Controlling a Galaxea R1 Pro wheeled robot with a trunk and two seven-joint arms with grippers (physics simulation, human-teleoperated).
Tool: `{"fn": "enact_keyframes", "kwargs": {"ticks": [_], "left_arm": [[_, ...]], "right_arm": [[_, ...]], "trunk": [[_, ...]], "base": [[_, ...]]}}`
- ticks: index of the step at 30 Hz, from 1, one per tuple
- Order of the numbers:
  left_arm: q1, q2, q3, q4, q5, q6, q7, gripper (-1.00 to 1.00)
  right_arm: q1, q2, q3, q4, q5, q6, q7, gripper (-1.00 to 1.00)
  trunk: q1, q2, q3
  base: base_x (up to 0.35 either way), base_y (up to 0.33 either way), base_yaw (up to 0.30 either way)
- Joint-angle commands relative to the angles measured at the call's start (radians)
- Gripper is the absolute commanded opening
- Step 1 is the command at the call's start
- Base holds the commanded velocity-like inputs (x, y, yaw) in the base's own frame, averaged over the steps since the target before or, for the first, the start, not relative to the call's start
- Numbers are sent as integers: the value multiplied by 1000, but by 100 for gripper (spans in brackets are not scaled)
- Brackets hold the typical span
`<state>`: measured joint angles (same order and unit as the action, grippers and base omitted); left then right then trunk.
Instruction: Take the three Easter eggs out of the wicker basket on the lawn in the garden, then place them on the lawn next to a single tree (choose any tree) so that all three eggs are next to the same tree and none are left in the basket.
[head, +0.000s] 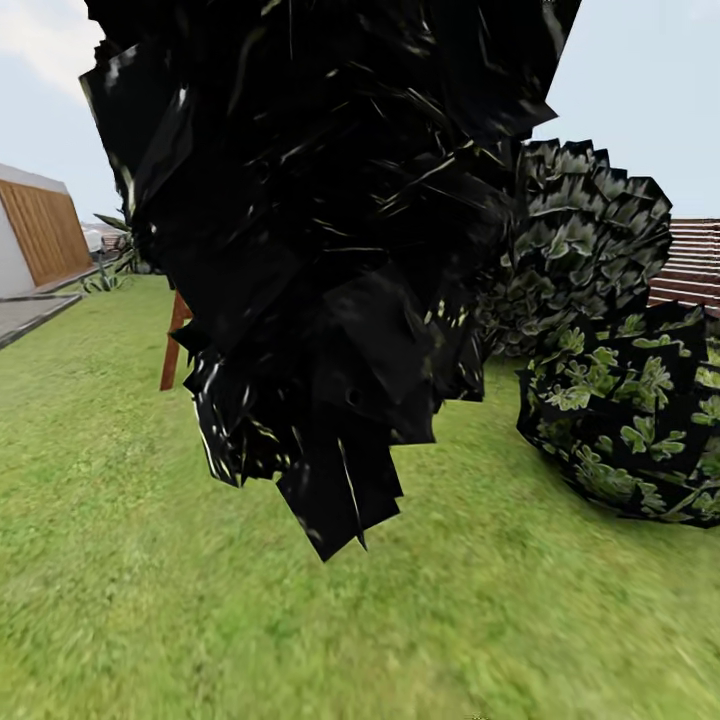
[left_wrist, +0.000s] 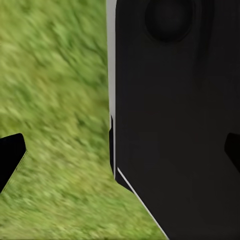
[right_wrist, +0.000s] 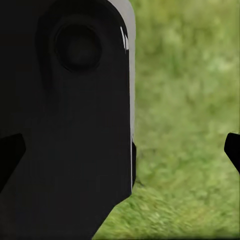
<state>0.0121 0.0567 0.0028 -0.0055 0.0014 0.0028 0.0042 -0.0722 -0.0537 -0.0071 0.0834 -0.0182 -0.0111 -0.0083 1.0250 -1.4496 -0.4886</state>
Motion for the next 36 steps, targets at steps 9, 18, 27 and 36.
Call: {"fn": "enact_keyframes", "kwargs": {"ticks": [9, 18, 27, 36], "left_arm": [[0, 0, 0, -1, 0, 0, 0, 100], [0, 0, 0, -1, 0, 0, 0, 100], [0, 0, 0, -1, 0, 0, 0, 100], [0, 0, 0, -1, 0, 0, 0, 100]], "right_arm": [[-1, 0, -1, 2, -2, -1, -1, 100], [-1, 1, 0, 2, -2, -1, -1, 100], [-1, 1, 1, 2, -2, -1, -1, 100], [-1, 1, 1, 2, -2, -1, -1, 100]], "trunk": [[0, 0, -4], [0, 0, -7], [0, 0, -11], [0, 0, -14]], "base": [[0, 0, -289], [0, 0, -289], [0, 0, -289], [0, 0, -289]]}}
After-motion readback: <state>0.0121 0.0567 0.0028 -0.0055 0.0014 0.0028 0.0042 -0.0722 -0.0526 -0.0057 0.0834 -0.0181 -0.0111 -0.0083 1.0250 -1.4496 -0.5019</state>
